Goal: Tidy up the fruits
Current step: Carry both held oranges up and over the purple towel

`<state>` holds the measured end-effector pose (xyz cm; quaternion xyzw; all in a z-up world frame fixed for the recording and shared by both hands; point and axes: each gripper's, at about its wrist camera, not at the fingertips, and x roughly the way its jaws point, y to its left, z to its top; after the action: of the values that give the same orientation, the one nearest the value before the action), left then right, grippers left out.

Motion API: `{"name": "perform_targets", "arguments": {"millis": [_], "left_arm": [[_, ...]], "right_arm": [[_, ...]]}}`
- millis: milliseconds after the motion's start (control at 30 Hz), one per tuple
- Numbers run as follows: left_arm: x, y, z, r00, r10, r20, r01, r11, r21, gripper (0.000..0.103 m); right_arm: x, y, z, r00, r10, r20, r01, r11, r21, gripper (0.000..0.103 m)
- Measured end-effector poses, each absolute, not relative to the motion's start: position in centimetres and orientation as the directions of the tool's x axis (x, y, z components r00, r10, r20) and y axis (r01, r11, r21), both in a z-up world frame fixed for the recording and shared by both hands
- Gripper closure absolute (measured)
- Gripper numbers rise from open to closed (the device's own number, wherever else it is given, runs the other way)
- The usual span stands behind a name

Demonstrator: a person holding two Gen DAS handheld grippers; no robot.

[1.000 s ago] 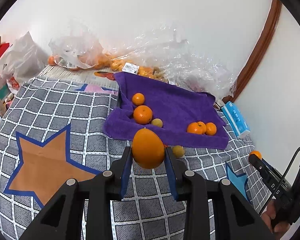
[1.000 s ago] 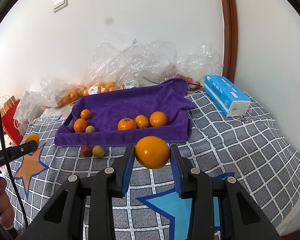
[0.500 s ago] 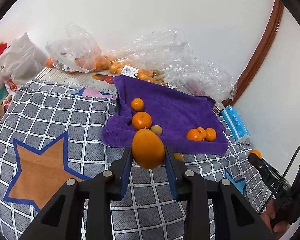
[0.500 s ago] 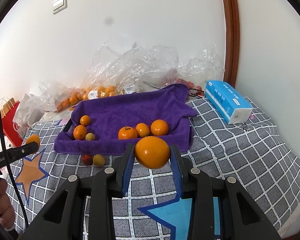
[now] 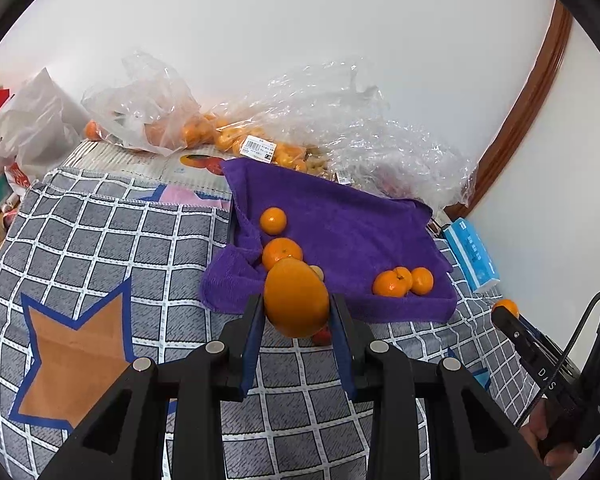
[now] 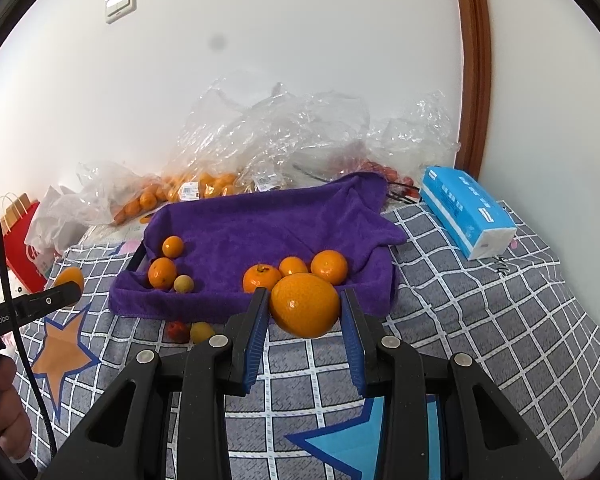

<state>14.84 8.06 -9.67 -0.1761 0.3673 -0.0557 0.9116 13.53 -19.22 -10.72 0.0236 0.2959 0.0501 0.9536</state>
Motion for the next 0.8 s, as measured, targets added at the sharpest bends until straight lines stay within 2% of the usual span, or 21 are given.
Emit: {"name": "perform_targets", "arguments": {"millis": [800], "left_arm": [[20.2,7.9,-8.8,0.709,-0.251,-0.659,-0.013,0.930,-0.369,0.072]], "right_arm": [[18.7,-18.2,-9.9,0.804,0.110,-0.584,-0.086,0.994,0.069,0.067]]}}
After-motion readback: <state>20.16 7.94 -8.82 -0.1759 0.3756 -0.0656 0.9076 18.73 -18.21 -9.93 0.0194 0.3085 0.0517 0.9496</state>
